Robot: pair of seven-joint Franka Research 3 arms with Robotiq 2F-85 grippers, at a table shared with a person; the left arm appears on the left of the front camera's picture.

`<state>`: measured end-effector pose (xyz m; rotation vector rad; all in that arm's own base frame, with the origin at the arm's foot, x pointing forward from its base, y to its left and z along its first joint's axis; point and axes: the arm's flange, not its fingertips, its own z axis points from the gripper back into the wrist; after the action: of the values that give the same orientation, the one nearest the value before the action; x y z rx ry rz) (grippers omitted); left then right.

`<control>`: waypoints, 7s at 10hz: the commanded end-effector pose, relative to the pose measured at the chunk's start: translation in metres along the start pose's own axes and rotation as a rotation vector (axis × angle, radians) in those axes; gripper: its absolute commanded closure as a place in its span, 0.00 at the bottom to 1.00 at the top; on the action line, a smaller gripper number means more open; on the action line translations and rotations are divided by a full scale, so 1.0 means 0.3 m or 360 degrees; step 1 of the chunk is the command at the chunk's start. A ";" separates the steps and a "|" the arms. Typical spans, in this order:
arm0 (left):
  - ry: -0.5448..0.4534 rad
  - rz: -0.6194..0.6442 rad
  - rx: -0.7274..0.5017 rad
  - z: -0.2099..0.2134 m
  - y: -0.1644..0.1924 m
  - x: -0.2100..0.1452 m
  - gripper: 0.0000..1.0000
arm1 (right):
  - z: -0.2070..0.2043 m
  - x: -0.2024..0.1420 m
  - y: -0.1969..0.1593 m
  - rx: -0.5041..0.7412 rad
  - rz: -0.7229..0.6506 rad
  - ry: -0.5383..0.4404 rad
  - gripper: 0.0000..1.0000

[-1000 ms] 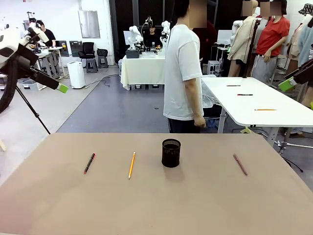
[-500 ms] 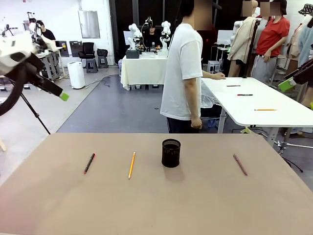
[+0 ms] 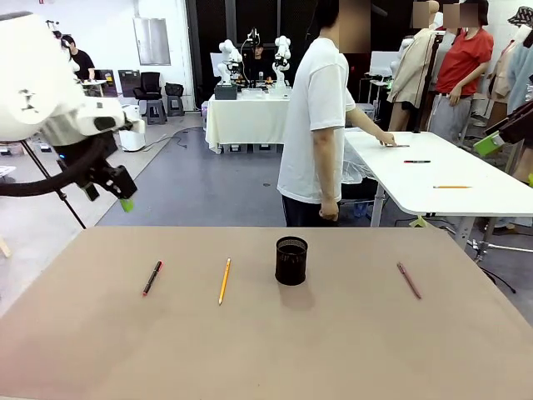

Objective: Place the pens into the pen holder.
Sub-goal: Pick up a writing instrument from the table and place it into the Pen holder.

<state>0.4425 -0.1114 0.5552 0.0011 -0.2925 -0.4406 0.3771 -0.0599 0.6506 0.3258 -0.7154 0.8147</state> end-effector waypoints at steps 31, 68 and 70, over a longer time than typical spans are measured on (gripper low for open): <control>0.0232 0.0474 0.0107 -0.825 0.154 0.265 0.00 | 0.001 0.002 0.000 0.0002 0.0003 -0.0004 0.00; -0.1401 -0.0199 -0.1254 -0.371 0.155 0.220 1.00 | 0.001 0.002 0.000 0.0002 0.0003 -0.0004 0.00; -0.1416 -0.0247 -0.1240 -0.371 0.143 0.192 1.00 | 0.001 0.002 0.000 0.0002 0.0003 -0.0004 0.00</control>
<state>0.5464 -0.1034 0.4624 -0.9637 -0.9697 -0.6571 0.3776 -0.0602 0.6500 0.3258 -0.7139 0.8137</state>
